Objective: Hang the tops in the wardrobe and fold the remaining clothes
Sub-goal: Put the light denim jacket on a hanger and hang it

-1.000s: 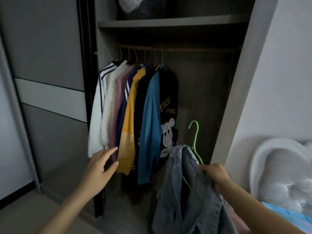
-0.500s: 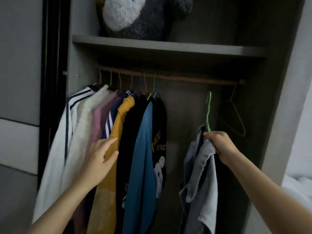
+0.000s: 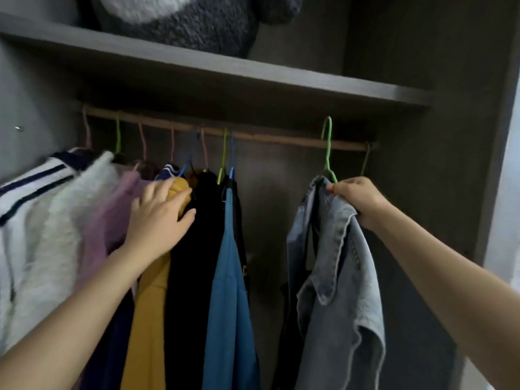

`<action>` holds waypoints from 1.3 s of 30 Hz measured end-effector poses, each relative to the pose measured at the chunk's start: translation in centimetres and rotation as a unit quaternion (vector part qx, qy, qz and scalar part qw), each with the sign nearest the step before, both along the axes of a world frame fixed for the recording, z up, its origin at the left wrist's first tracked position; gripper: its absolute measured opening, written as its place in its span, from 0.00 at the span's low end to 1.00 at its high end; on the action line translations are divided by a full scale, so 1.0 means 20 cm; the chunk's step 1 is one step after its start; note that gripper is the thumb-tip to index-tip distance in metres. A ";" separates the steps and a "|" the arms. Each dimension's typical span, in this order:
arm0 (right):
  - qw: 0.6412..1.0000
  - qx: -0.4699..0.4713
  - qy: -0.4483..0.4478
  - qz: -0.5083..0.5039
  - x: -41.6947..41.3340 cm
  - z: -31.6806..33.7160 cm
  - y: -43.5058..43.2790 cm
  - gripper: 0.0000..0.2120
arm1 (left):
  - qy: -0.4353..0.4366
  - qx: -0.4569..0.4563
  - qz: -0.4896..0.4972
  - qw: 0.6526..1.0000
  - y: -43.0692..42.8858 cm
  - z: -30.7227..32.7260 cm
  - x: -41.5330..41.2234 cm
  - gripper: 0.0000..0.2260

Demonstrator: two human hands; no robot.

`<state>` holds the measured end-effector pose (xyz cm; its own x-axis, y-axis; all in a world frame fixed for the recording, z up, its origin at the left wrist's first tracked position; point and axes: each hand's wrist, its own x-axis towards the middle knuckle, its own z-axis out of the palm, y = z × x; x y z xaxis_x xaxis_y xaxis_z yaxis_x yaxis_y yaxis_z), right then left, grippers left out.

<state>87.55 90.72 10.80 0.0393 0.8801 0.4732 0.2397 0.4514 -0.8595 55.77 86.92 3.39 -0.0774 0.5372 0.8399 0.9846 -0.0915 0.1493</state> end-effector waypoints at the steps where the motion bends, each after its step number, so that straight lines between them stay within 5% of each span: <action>1: 1.000 -0.005 -0.007 -0.004 0.00 0.00 0.01 0.11 | 0.007 -0.006 -0.002 1.000 0.02 0.00 0.00 0.20; 8: 0.999 0.009 -0.032 -0.032 -0.17 0.09 0.17 0.10 | 0.053 -0.049 0.023 0.997 0.07 -0.07 -0.06 0.37; 15: 0.994 0.018 -0.101 -0.048 -0.37 0.14 0.30 0.02 | 0.052 -0.037 0.003 0.998 0.06 -0.10 -0.10 0.32; 18: 0.997 0.019 -0.051 -0.055 -0.43 0.13 0.36 0.10 | 0.053 -0.025 0.003 0.998 0.06 -0.11 -0.09 0.29; 24: 0.994 0.035 -0.091 -0.050 -0.55 0.14 0.49 0.19 | 0.060 -0.006 0.016 0.998 0.07 -0.12 -0.07 0.24; 39: 0.986 0.012 -0.166 0.001 -0.82 -0.03 0.66 0.18 | 0.073 0.086 0.005 0.994 0.15 -0.15 -0.10 0.21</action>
<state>71.08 103.99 10.30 -0.1238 0.8683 0.4803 0.5055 0.4717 -0.7224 53.78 89.85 0.44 0.0476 0.3843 0.9220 0.9955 -0.0937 -0.0123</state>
